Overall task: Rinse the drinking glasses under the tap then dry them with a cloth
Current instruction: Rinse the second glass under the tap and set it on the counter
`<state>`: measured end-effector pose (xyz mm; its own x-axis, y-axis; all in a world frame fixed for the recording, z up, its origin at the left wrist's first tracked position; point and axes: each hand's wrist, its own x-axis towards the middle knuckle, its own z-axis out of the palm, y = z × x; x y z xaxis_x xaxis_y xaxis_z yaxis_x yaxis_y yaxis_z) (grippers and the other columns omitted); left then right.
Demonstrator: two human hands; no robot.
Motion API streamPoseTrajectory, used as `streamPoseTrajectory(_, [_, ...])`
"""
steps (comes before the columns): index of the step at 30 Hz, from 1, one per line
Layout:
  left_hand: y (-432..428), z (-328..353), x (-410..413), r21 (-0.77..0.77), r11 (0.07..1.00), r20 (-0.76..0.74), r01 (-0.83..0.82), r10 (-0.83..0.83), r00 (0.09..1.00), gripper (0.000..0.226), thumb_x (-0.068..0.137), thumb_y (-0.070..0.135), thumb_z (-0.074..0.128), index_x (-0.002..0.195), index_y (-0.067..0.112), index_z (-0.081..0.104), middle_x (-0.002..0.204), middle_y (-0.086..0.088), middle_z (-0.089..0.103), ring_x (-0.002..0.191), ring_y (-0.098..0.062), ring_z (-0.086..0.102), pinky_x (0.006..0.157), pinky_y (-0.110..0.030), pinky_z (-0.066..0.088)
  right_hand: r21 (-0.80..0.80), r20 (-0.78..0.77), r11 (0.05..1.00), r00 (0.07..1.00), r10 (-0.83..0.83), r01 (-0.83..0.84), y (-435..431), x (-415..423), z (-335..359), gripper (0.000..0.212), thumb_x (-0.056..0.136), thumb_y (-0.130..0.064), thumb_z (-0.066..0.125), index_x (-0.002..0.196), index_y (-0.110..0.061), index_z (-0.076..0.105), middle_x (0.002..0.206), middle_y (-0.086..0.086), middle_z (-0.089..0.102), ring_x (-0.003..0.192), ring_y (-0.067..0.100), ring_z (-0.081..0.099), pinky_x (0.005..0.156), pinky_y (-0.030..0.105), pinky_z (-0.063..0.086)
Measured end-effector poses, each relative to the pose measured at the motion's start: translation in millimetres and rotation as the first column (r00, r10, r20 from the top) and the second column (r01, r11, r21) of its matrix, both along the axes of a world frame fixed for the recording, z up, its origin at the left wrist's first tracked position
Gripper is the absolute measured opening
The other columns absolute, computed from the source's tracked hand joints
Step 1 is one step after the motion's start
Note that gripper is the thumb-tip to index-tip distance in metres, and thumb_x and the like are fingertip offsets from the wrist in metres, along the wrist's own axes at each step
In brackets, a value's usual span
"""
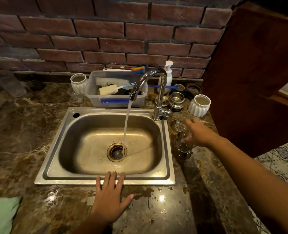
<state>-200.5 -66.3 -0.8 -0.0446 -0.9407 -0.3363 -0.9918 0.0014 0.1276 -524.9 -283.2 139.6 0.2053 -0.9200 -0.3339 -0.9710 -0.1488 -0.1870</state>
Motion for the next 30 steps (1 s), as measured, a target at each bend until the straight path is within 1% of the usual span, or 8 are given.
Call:
streamPoseTrajectory(3, [-1.6, -1.8, 0.4, -0.003, 1.0, 0.008, 0.003, -0.003, 1.0, 0.079, 0.089, 0.081, 0.031, 0.148, 0.03, 0.046, 0.147, -0.009, 0.056, 0.139, -0.032, 0.048, 0.115, -0.061, 0.01, -0.115, 0.207, 0.988, 0.975, -0.082, 0.108, -1.5, 16.9, 8.5, 0.076, 0.083, -0.043, 0.074, 0.146, -0.022, 0.037, 0.147, 0.012, 0.043, 0.13, 0.028, 0.049, 0.104, 0.046, 0.049])
streamPoseTrajectory(5, [-3.1, -2.5, 0.8, 0.005, 1.0, 0.004, 0.009, -0.01, 1.0, 0.079, 0.089, 0.081, 0.032, 0.147, 0.03, 0.046, 0.146, -0.01, 0.057, 0.138, -0.032, 0.049, 0.115, -0.062, 0.011, -0.142, 0.395, 0.966, 0.907, -0.147, 0.218, -1.6, 34.4, 9.4, 0.069, 0.087, -0.046, 0.068, 0.145, -0.023, 0.039, 0.147, 0.01, 0.044, 0.13, 0.026, 0.05, 0.104, 0.049, 0.049])
streamPoseTrajectory(9, [-1.7, -4.4, 1.5, -0.005, 1.0, -0.015, 0.017, -0.017, 1.0, 0.082, 0.088, 0.081, 0.032, 0.149, 0.028, 0.045, 0.15, -0.013, 0.052, 0.141, -0.033, 0.045, 0.116, -0.062, 0.012, 0.088, 0.783, 0.891, 0.522, -0.338, 0.445, -12.1, 75.5, 8.1, 0.063, 0.097, -0.047, 0.054, 0.151, -0.023, 0.032, 0.155, 0.008, 0.038, 0.136, 0.026, 0.045, 0.109, 0.05, 0.045])
streamPoseTrajectory(12, [-1.7, -3.1, 1.0, 0.0, 1.0, -0.021, 0.002, -0.002, 1.0, 0.084, 0.085, 0.082, 0.037, 0.149, 0.029, 0.046, 0.151, -0.013, 0.051, 0.141, -0.032, 0.045, 0.117, -0.062, 0.013, 0.212, 0.849, 0.805, 0.303, -0.433, 0.555, -33.2, 99.5, -4.2, 0.063, 0.101, -0.045, 0.045, 0.155, -0.021, 0.023, 0.161, 0.01, 0.029, 0.145, 0.027, 0.034, 0.117, 0.049, 0.033])
streamPoseTrajectory(16, [-3.9, -1.0, 2.4, 0.002, 1.0, -0.034, 0.005, -0.005, 0.999, 0.084, 0.082, 0.082, 0.042, 0.147, 0.028, 0.049, 0.146, -0.011, 0.056, 0.138, -0.033, 0.049, 0.118, -0.059, 0.007, 0.256, 0.86, 0.696, 0.171, -0.481, 0.671, -65.2, 119.2, -31.5, 0.069, 0.101, -0.049, 0.043, 0.158, -0.019, 0.018, 0.165, 0.01, 0.018, 0.15, 0.03, 0.023, 0.12, 0.051, 0.026])
streamPoseTrajectory(20, [-3.7, -5.5, 5.0, 0.04, 0.999, -0.044, 0.012, -0.011, 0.999, 0.087, 0.083, 0.084, 0.039, 0.149, 0.028, 0.047, 0.146, -0.013, 0.056, 0.136, -0.034, 0.051, 0.117, -0.056, -0.001, 0.356, 0.841, 0.563, 0.006, -0.54, 0.746, -85.5, 128.1, -52.6, 0.063, 0.105, -0.04, 0.037, 0.158, -0.014, 0.014, 0.166, 0.009, 0.013, 0.151, 0.028, 0.017, 0.121, 0.043, 0.018])
streamPoseTrajectory(25, [-5.7, -12.2, 6.8, 0.04, 0.999, -0.056, 0.022, -0.02, 0.998, 0.089, 0.077, 0.084, 0.048, 0.144, 0.026, 0.055, 0.141, -0.013, 0.061, 0.134, -0.033, 0.045, 0.118, -0.057, 0.002, 0.411, 0.828, 0.543, -0.051, -0.558, 0.733, -100.2, 128.0, -80.7, 0.061, 0.105, -0.03, 0.042, 0.158, -0.017, 0.016, 0.164, 0.01, 0.022, 0.15, 0.028, 0.023, 0.122, 0.042, 0.021])
streamPoseTrajectory(30, [-8.2, -16.6, 9.0, 0.042, 0.998, -0.046, 0.036, -0.034, 0.998, 0.087, 0.073, 0.082, 0.053, 0.137, 0.024, 0.063, 0.135, -0.015, 0.065, 0.132, -0.033, 0.04, 0.121, -0.054, -0.004, 0.349, 0.817, 0.593, 0.074, -0.571, 0.725, -101.4, 124.5, -98.8, 0.064, 0.103, -0.017, 0.048, 0.158, -0.02, 0.014, 0.165, 0.008, 0.021, 0.151, 0.027, 0.021, 0.123, 0.044, 0.021])
